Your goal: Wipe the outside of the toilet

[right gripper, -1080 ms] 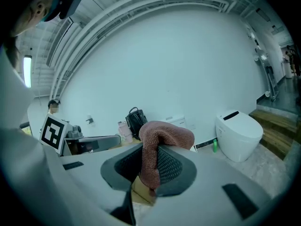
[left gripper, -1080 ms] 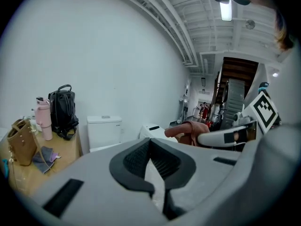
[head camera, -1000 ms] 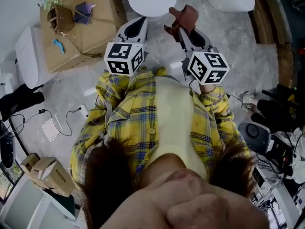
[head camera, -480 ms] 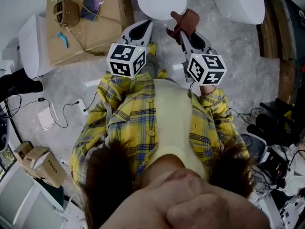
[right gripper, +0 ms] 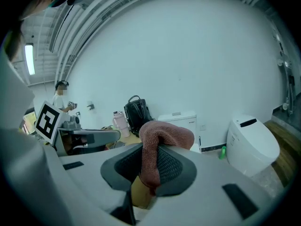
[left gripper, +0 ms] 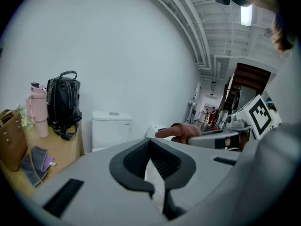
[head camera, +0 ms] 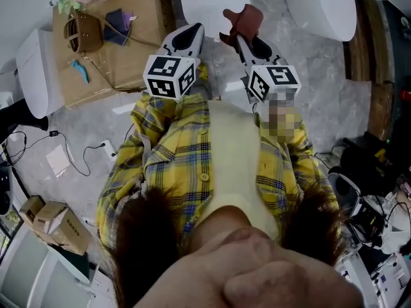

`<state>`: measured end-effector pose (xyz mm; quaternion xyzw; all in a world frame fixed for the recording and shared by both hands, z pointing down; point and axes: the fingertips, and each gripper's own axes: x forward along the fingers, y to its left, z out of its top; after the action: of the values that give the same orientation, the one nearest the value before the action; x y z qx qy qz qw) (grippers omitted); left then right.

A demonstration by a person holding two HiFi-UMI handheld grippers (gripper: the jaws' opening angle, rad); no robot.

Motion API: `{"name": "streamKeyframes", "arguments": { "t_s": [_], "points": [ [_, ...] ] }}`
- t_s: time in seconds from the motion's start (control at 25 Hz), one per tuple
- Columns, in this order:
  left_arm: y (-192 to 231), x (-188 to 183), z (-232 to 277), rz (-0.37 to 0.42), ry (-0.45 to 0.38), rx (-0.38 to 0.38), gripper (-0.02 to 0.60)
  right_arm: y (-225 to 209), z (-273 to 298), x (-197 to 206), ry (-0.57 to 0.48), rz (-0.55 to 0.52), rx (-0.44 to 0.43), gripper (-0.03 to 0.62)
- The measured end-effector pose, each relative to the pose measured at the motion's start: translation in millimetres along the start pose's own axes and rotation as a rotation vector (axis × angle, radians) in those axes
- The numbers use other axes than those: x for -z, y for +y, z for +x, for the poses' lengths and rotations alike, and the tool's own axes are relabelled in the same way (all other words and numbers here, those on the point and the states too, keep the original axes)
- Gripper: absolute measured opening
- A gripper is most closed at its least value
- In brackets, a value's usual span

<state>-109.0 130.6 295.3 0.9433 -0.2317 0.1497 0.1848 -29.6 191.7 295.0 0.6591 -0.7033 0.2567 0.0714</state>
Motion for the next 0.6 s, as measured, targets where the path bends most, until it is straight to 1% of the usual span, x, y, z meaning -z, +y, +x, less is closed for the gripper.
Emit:
{"name": "streamKeyframes", "arguments": {
  "t_s": [0.16,0.28,0.4,0.6],
  "points": [
    [29.9,-12.1,13.1,-0.009,0.003,-0.010,0.009,-2.7,36.4,-9.3,0.030,-0.009,-0.001,0.084],
    [50.8,-13.0,21.6,-0.026,0.011,-0.015,0.009,-0.2,62.0,-12.3,0.050,-0.013,-0.010,0.084],
    [67.3,-11.9,33.3,-0.024,0.021,-0.014,0.009,0.2,85.7,-15.0,0.062,-0.016,-0.015,0.084],
    [77.7,-3.5,50.2,-0.044,0.046,-0.016,0.009,-5.6,106.8,-8.3,0.109,-0.029,-0.021,0.084]
  ]
}}
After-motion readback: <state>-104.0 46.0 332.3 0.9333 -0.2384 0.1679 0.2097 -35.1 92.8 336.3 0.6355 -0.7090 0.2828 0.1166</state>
